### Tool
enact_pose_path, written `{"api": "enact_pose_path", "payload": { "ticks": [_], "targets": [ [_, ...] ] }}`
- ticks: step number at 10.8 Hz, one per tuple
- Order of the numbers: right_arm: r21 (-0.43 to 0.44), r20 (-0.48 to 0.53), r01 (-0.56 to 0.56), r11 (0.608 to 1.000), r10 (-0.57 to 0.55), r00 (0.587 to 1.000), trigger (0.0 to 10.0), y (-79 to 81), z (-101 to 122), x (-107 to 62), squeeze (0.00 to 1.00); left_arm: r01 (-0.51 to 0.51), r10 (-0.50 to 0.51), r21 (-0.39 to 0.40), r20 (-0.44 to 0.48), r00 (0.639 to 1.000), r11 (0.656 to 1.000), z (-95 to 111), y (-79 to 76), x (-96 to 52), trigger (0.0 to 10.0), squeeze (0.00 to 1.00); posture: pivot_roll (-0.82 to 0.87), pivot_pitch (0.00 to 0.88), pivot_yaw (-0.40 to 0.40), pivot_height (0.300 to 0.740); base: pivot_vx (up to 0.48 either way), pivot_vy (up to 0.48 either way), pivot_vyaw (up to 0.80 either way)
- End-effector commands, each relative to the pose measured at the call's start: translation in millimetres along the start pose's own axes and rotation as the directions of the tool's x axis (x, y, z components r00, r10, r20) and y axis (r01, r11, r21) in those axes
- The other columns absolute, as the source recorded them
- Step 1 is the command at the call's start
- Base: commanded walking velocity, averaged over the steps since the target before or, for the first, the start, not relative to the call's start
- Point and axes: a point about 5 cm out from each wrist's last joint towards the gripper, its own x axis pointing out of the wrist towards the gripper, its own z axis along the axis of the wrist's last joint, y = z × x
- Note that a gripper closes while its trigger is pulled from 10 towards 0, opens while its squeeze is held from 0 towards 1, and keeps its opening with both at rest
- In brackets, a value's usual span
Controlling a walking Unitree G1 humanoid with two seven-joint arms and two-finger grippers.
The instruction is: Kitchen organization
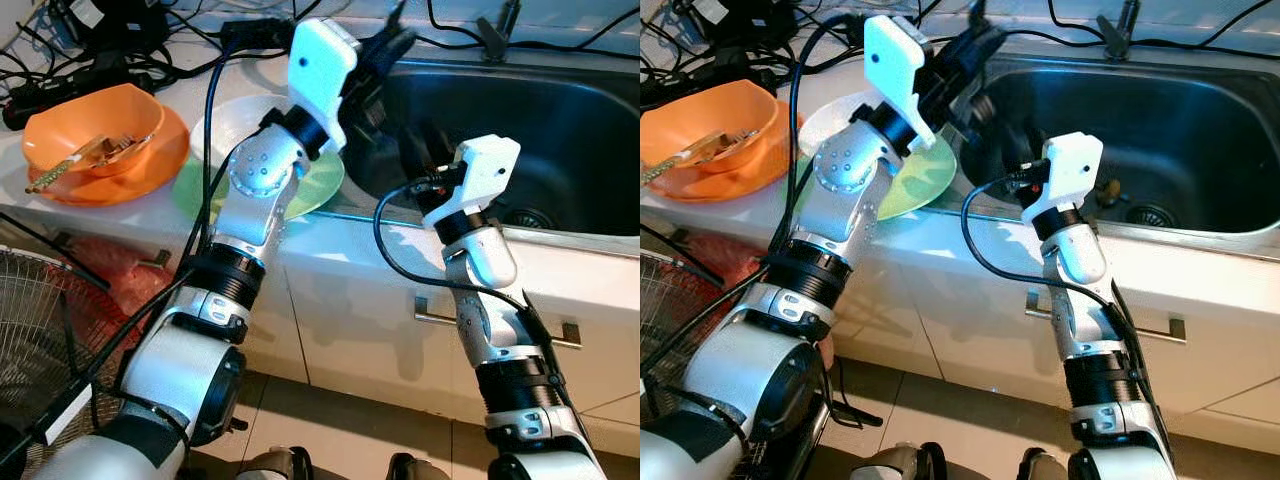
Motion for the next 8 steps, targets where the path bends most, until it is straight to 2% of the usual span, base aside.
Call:
{"api": "enact_pose_path", "payload": {
  "ticks": [1,8],
  "targets": [
    [0.013,0.02,-0.017,1.0,0.017,1.0,10.0,3.8,4,-0.5,0.0,0.007,-0.008,0.014,0.026,1.0,1.0,7,2.1,5.1,10.0,0.0,0.01,0.144,0.113,0.74,0.0,0.0,0.0],
    [0.054,0.049,-0.095,0.994,0.092,0.995,10.0,16.0,11,-1.0,0.0,0.126,-0.125,-0.089,0.024,0.992,0.988,-5,-25.2,7.6,10.0,0.0,0.0,0.148,0.117,0.74,0.0,0.0,0.0]
  ]
}}
